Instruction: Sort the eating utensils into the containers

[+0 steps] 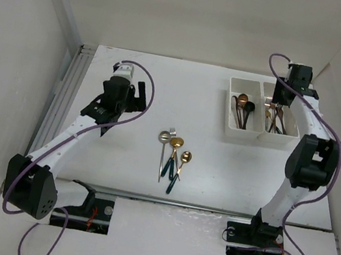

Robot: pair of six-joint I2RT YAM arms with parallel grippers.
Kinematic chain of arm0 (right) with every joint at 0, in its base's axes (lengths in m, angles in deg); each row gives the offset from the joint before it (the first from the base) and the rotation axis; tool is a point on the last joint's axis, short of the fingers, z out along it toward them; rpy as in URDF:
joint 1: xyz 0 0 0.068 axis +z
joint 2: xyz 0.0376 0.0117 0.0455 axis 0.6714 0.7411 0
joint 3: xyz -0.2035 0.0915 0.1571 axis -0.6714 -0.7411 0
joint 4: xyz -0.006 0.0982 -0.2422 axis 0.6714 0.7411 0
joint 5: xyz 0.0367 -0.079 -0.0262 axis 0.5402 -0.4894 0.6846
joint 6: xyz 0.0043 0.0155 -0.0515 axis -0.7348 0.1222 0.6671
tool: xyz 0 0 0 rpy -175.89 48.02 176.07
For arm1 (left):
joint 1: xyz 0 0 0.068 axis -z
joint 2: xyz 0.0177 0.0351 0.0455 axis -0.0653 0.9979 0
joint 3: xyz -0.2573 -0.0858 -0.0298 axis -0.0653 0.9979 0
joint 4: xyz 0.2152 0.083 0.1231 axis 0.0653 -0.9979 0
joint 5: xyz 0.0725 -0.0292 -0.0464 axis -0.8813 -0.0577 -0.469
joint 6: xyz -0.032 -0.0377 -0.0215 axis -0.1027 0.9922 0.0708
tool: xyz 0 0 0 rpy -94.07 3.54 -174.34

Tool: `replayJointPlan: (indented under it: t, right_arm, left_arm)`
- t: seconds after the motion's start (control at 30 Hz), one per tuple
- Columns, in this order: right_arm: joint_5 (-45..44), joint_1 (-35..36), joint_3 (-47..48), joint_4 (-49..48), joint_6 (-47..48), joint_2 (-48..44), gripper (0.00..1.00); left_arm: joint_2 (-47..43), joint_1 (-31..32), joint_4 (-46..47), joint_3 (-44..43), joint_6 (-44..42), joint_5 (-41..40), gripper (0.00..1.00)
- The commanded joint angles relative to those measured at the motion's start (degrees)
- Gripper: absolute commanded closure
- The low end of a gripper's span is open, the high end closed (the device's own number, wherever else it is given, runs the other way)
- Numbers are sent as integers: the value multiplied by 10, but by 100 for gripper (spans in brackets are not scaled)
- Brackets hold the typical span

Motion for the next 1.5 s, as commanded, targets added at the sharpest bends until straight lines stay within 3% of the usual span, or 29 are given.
replayJointPlan:
  t: [0.0,0.03,0.13,0.23,0.4,0.6,0.87,1.13,1.2,1.27,1.47]
  right_arm:
    - [-54,29,18,-17,-34,-119,42]
    - [-54,43,8,-17,-43,-140,26]
    - [-106,105,-49,-22,-77,-200,19]
    - [-90,155,-129,-22,-144,-272,19]
    - [-92,228,-229,-45,-223,-351,19]
    - [-156,302,-294,-39,-229,-375,19]
    - [-185,319,-359,-32,-234,-413,19]
    - [-201,319,-389,-39,-234,-444,19]
    - [-207,319,-384,-25,-229,-444,19]
    - [-207,314,-371,-19,-229,-444,18]
    - [-213,302,-359,-19,-203,-462,18]
  left_arm:
    - [-26,-2,22,13,2,34,15]
    - [-26,-2,22,13,-9,34,15]
    - [-26,23,30,20,-72,115,19]
    - [16,62,-21,13,-82,151,21]
    - [90,92,-90,8,-47,213,36]
    - [166,132,-123,-10,-15,219,38]
    - [219,159,-123,-10,19,193,44]
    - [294,182,-138,-77,30,175,46]
    - [315,182,-158,-77,40,160,64]
    - [322,182,-179,-65,48,144,74]
    - [314,182,-213,-39,48,131,76]
